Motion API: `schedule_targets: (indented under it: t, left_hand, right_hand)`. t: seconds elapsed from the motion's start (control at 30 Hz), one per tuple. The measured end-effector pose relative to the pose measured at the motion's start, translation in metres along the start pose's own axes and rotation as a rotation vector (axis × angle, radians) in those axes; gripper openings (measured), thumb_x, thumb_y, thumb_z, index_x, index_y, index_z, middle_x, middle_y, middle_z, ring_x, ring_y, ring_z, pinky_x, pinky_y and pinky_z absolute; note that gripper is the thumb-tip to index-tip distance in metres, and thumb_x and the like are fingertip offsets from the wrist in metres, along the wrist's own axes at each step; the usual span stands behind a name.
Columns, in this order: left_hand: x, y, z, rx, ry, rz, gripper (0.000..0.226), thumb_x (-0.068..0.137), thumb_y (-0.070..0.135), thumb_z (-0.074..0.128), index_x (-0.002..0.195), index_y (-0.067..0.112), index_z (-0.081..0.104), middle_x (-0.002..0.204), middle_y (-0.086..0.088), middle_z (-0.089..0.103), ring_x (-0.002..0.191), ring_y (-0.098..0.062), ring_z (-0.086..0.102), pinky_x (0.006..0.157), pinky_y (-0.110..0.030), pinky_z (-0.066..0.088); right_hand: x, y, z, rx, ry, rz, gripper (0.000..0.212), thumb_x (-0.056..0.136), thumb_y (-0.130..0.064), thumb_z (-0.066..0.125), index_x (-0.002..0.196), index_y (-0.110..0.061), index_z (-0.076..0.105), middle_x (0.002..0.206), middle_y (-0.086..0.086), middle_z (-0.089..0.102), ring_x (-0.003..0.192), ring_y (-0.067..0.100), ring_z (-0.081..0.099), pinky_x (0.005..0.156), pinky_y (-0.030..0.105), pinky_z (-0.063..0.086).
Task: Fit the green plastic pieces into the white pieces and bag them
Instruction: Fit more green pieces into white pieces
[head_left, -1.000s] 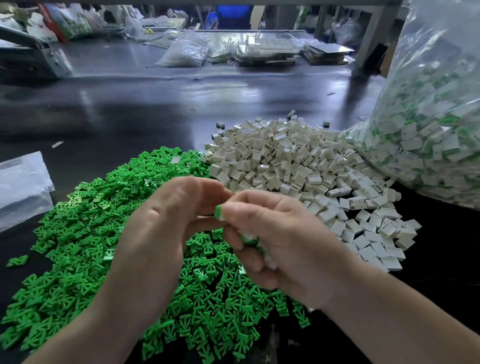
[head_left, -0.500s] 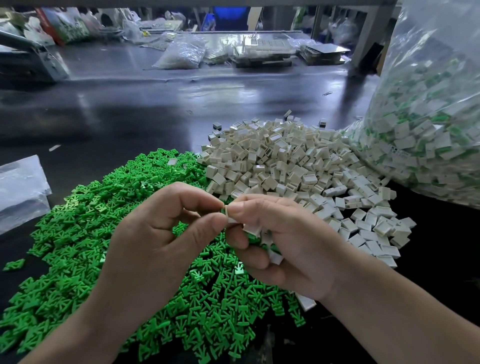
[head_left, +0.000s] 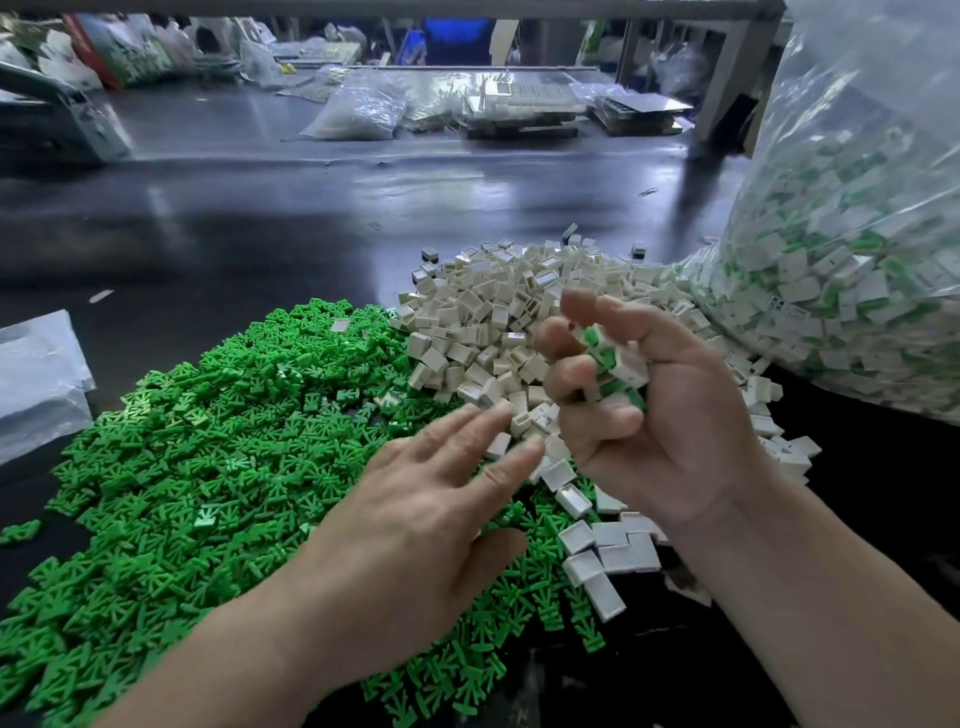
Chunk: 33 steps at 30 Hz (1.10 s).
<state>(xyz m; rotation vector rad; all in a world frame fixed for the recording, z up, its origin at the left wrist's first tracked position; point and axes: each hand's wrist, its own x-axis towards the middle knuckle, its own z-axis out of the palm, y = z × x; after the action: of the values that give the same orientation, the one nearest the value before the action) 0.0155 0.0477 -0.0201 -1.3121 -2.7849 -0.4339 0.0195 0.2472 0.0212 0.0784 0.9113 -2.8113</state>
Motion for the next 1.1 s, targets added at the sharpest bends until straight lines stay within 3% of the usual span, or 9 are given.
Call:
schedule_targets:
  t: [0.1, 0.17, 0.27, 0.4, 0.57, 0.73, 0.83, 0.97, 1.1]
  left_hand:
    - [0.004, -0.002, 0.001, 0.092, -0.047, 0.029, 0.056, 0.098, 0.057, 0.018, 0.152, 0.043, 0.023, 0.161, 0.012, 0.019, 0.148, -0.015, 0.018, 0.119, -0.04, 0.019]
    - [0.005, -0.003, -0.003, 0.051, 0.027, 0.028, 0.044, 0.1, 0.042, 0.037, 0.14, 0.032, 0.052, 0.145, 0.006, 0.051, 0.13, -0.019, 0.048, 0.106, -0.041, 0.041]
    - [0.006, -0.007, -0.002, 0.002, 0.195, 0.036, 0.027, 0.096, 0.028, 0.054, 0.118, 0.022, 0.068, 0.118, 0.007, 0.065, 0.105, -0.015, 0.059, 0.089, -0.036, 0.05]
    - [0.009, -0.011, 0.003, 0.01, 0.215, -0.007, 0.017, 0.086, 0.016, 0.067, 0.101, 0.02, 0.066, 0.11, 0.008, 0.068, 0.097, -0.016, 0.061, 0.089, -0.031, 0.043]
    - [0.012, -0.012, 0.0, -0.004, 0.246, -0.059, 0.015, 0.079, 0.011, 0.076, 0.085, 0.019, 0.065, 0.083, 0.012, 0.065, 0.078, -0.015, 0.054, 0.074, -0.022, 0.038]
    - [0.009, -0.014, -0.01, -0.189, 0.443, -0.175, 0.015, 0.082, 0.024, 0.074, 0.096, 0.024, 0.069, 0.089, 0.022, 0.063, 0.083, -0.002, 0.055, 0.079, -0.008, 0.04]
    - [0.005, -0.008, -0.017, -0.443, 0.62, -0.247, 0.024, 0.077, 0.039, 0.072, 0.1, 0.035, 0.066, 0.089, 0.019, 0.067, 0.084, 0.003, 0.063, 0.07, -0.002, 0.044]
    - [0.003, -0.004, -0.021, -0.575, 0.736, -0.25, 0.04, 0.075, 0.047, 0.078, 0.11, 0.037, 0.062, 0.091, 0.016, 0.069, 0.082, -0.004, 0.066, 0.071, -0.004, 0.044]
    - [0.003, 0.003, -0.017, -0.618, 0.729, -0.209, 0.043, 0.076, 0.049, 0.072, 0.116, 0.042, 0.058, 0.095, 0.014, 0.069, 0.09, -0.014, 0.067, 0.077, -0.015, 0.047]
  right_hand:
    - [0.002, 0.005, 0.0, -0.049, 0.048, 0.023, 0.017, 0.075, -0.013, 0.065, 0.091, -0.015, 0.062, 0.08, 0.005, 0.062, 0.052, 0.01, 0.057, 0.03, 0.014, 0.036]
    - [0.003, 0.007, -0.001, -0.062, 0.083, 0.026, 0.014, 0.076, -0.009, 0.062, 0.089, -0.014, 0.06, 0.077, 0.004, 0.06, 0.051, 0.009, 0.055, 0.03, 0.013, 0.034]
    - [0.003, 0.007, -0.002, -0.115, 0.133, 0.035, 0.018, 0.072, -0.007, 0.063, 0.089, -0.012, 0.059, 0.073, 0.004, 0.057, 0.05, 0.009, 0.051, 0.03, 0.014, 0.034]
    - [0.004, 0.013, -0.002, -0.182, 0.153, 0.077, 0.02, 0.072, -0.008, 0.064, 0.091, -0.012, 0.059, 0.071, 0.005, 0.057, 0.049, 0.01, 0.051, 0.031, 0.014, 0.033]
    - [0.003, 0.02, -0.002, -0.27, 0.144, 0.109, 0.014, 0.078, -0.009, 0.063, 0.092, -0.012, 0.06, 0.071, 0.003, 0.058, 0.05, 0.009, 0.051, 0.032, 0.014, 0.033]
    - [0.001, 0.021, -0.001, -0.298, 0.138, 0.175, 0.017, 0.09, 0.002, 0.05, 0.09, -0.012, 0.059, 0.068, 0.005, 0.056, 0.047, 0.011, 0.051, 0.032, 0.015, 0.032]
    - [0.0, 0.024, 0.002, -0.335, 0.121, 0.211, 0.019, 0.087, 0.004, 0.052, 0.088, -0.012, 0.06, 0.066, 0.005, 0.056, 0.047, 0.011, 0.053, 0.03, 0.015, 0.031]
    - [-0.003, 0.03, 0.003, -0.428, 0.01, 0.337, 0.006, 0.087, -0.017, 0.067, 0.091, -0.014, 0.064, 0.07, 0.001, 0.056, 0.047, 0.008, 0.051, 0.031, 0.015, 0.032]
    - [-0.006, 0.041, 0.004, -0.433, -0.12, 0.437, 0.02, 0.089, -0.041, 0.066, 0.087, -0.021, 0.068, 0.07, 0.001, 0.058, 0.047, 0.008, 0.053, 0.032, 0.015, 0.034]
